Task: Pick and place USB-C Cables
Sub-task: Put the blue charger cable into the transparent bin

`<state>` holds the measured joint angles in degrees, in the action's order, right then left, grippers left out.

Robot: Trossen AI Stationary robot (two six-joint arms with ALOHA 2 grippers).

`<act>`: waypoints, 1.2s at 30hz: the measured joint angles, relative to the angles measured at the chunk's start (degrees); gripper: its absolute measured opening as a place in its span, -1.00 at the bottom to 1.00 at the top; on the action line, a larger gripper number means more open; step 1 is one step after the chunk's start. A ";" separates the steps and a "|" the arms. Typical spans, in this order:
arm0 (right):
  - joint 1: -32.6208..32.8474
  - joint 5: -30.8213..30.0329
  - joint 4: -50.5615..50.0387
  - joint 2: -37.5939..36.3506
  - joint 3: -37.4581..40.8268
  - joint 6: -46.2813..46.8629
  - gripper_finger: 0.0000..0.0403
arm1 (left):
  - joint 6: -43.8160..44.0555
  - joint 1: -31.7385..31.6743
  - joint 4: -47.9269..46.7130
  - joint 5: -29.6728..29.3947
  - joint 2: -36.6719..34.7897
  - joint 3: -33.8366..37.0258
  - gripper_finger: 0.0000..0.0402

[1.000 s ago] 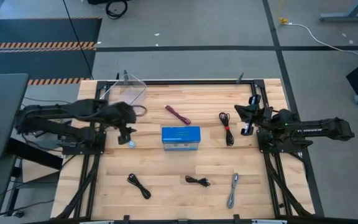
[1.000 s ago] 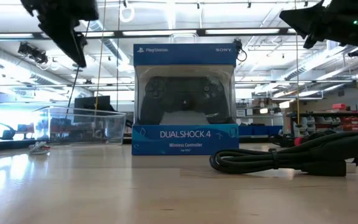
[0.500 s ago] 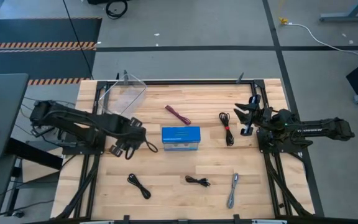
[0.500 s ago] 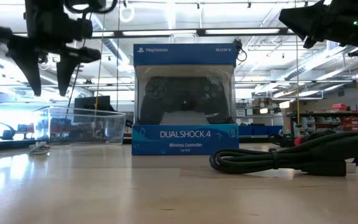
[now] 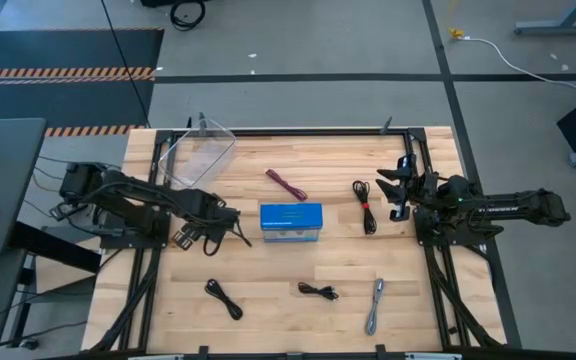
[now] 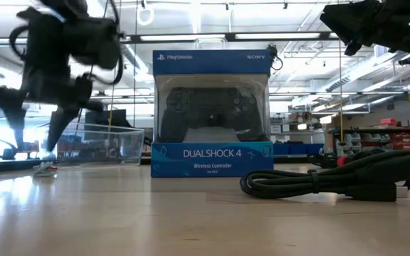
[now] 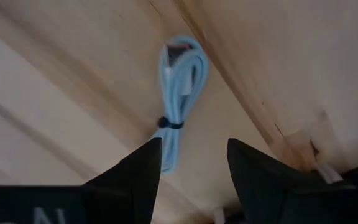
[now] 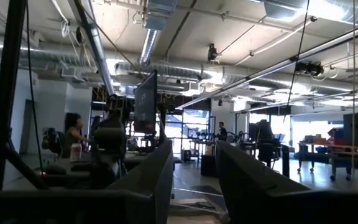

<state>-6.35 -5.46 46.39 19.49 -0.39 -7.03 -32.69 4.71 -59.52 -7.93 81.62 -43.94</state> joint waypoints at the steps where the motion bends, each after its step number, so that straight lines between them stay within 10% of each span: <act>1: 0.00 0.09 -0.02 0.00 0.01 0.00 -0.36 | -0.06 0.00 1.13 0.02 0.02 1.17 -0.04; 22: 0.00 0.09 -0.35 0.00 -0.01 0.00 -0.37 | -2.51 -2.61 14.59 -3.71 -0.13 8.63 -0.08; 36: 0.00 0.07 -0.35 0.00 0.01 0.00 -0.37 | 5.62 -2.61 11.99 -3.13 0.05 8.19 -0.77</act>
<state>-6.35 -5.39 46.04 19.49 -0.38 -7.03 -27.06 2.10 -47.52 -11.06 81.67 -35.74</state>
